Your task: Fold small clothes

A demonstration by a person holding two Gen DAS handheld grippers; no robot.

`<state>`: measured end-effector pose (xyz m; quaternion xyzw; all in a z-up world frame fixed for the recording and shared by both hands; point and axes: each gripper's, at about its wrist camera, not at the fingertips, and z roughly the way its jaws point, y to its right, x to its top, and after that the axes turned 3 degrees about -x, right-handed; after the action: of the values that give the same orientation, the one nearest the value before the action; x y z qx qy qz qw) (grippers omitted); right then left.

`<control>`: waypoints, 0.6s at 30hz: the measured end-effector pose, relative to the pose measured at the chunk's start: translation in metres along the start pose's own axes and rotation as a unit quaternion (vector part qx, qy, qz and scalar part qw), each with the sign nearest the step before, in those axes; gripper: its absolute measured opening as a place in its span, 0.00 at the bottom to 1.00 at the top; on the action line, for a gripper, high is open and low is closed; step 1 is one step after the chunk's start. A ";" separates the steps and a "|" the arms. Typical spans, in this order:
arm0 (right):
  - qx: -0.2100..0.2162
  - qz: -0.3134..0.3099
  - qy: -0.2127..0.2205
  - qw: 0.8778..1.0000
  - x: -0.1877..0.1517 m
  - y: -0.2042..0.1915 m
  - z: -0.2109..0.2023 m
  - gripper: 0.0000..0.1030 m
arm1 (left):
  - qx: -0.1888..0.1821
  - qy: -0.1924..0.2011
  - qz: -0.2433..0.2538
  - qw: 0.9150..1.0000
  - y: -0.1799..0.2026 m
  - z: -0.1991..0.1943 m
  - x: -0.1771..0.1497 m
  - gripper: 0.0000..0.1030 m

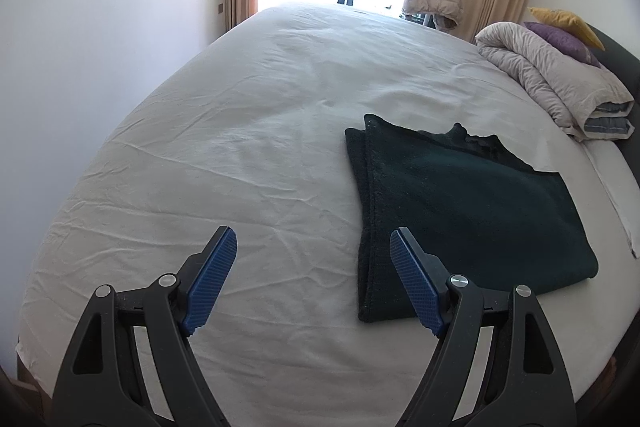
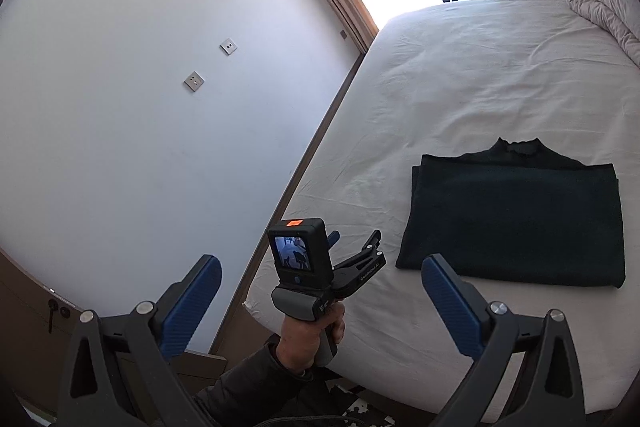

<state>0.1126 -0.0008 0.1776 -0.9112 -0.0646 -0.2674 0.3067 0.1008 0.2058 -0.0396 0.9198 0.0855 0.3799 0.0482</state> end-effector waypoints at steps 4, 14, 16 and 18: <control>0.009 -0.010 0.003 1.000 0.006 0.006 0.007 1.00 | -0.006 -0.004 0.001 1.000 0.005 0.010 0.000 0.77; -0.071 0.076 0.142 0.984 -0.026 0.229 0.047 0.86 | -0.104 0.006 0.023 0.994 0.062 0.044 0.010 0.77; -0.044 0.134 0.123 0.982 -0.045 0.286 0.068 0.71 | -0.130 -0.009 0.051 0.990 0.090 0.061 0.009 0.77; -0.011 0.192 0.092 0.977 -0.063 0.328 0.097 0.65 | -0.149 -0.030 0.074 0.986 0.119 0.084 0.005 0.77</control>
<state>0.1949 -0.2045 -0.0923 -0.8816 0.1425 -0.2867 0.3467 0.1783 0.0885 -0.0775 0.9170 -0.0415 0.3635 0.1590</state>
